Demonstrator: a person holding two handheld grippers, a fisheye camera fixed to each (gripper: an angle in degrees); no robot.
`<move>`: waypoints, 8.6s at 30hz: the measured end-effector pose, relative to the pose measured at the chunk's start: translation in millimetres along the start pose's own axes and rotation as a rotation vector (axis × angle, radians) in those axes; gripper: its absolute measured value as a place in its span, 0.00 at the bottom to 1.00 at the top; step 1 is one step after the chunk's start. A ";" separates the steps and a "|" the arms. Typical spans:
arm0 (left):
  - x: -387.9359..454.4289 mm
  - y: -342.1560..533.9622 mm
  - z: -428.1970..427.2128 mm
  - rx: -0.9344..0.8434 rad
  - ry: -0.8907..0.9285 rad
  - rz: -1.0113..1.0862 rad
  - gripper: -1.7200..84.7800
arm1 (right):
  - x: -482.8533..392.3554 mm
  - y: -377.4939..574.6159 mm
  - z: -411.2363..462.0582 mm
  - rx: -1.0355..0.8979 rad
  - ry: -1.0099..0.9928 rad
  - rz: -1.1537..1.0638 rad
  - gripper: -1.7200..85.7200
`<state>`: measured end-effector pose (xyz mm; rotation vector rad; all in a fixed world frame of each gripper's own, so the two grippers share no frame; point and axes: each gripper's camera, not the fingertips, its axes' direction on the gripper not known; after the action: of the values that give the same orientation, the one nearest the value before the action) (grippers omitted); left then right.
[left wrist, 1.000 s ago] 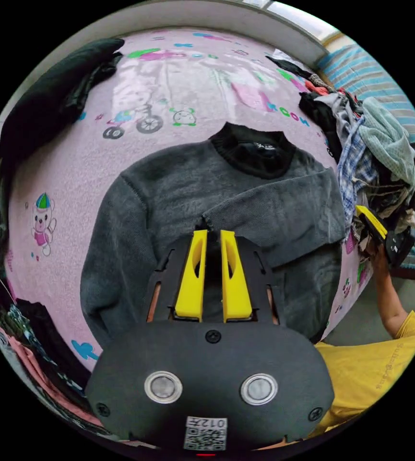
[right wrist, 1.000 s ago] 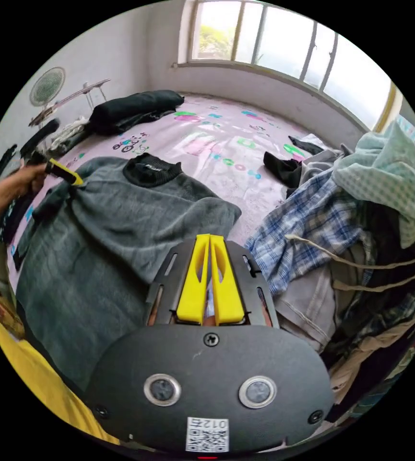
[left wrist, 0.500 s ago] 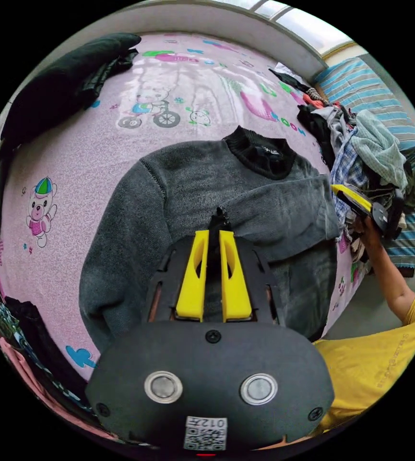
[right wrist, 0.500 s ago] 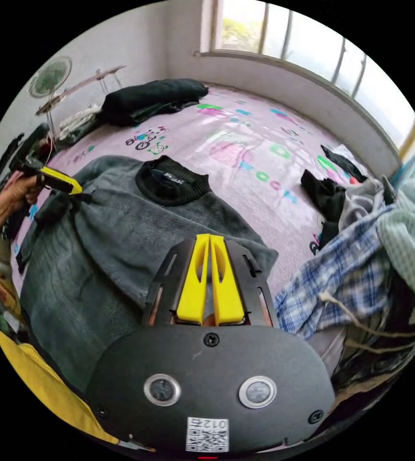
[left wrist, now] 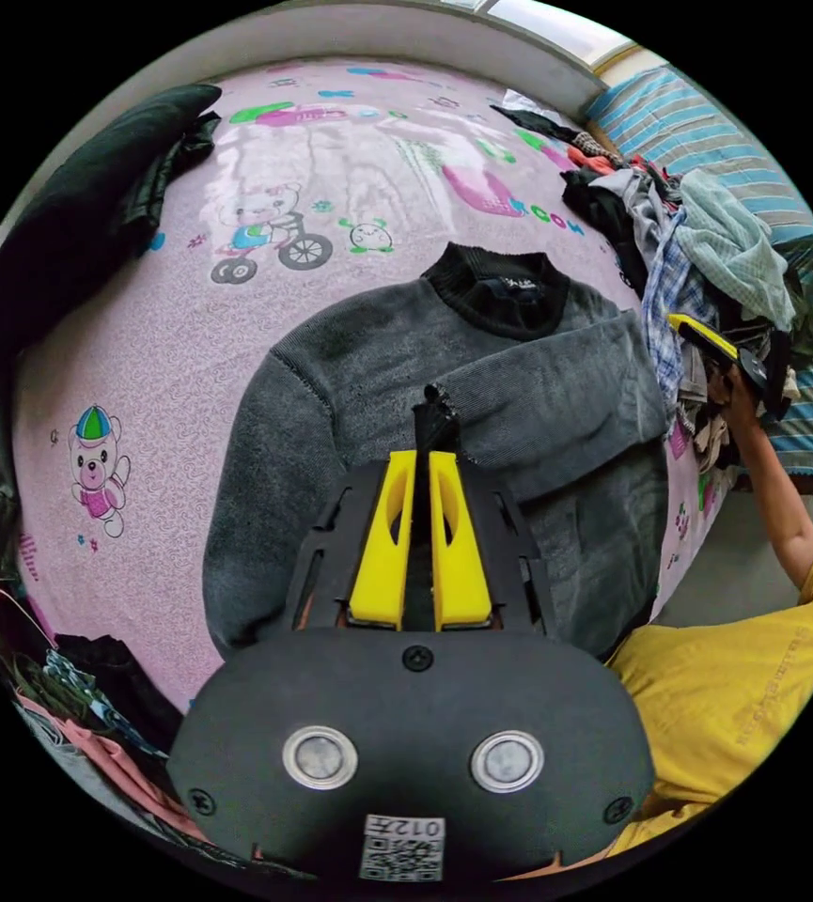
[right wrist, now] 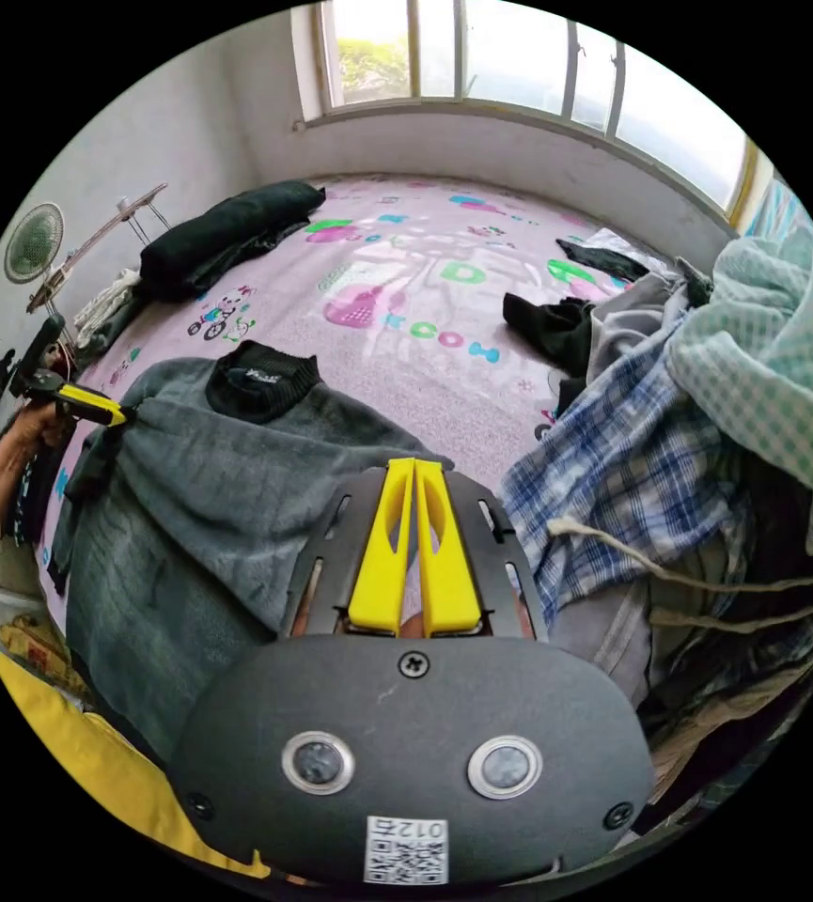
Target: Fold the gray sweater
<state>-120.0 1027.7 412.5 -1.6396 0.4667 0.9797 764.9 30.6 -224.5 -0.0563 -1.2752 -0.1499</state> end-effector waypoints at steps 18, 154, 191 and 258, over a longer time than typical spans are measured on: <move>-65.4 60.9 -100.1 0.181 0.066 -0.254 0.03 | 10.4 -0.4 50.2 -0.076 -0.149 0.155 0.02; 90.2 -207.2 -60.4 -0.089 -0.231 0.500 0.11 | 122.5 86.1 -43.7 0.134 -0.802 0.327 0.03; 265.3 148.6 21.0 0.114 -0.613 0.418 0.13 | 215.5 60.6 67.3 -0.046 -0.650 0.565 0.03; 148.1 105.4 -16.8 0.131 -0.574 0.048 0.02 | -43.5 10.5 73.7 -0.216 -0.141 0.058 0.02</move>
<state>-105.7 1007.2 231.7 -1.1634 0.1729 1.3640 684.2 53.8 -244.1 -0.2929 -1.3921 -0.2370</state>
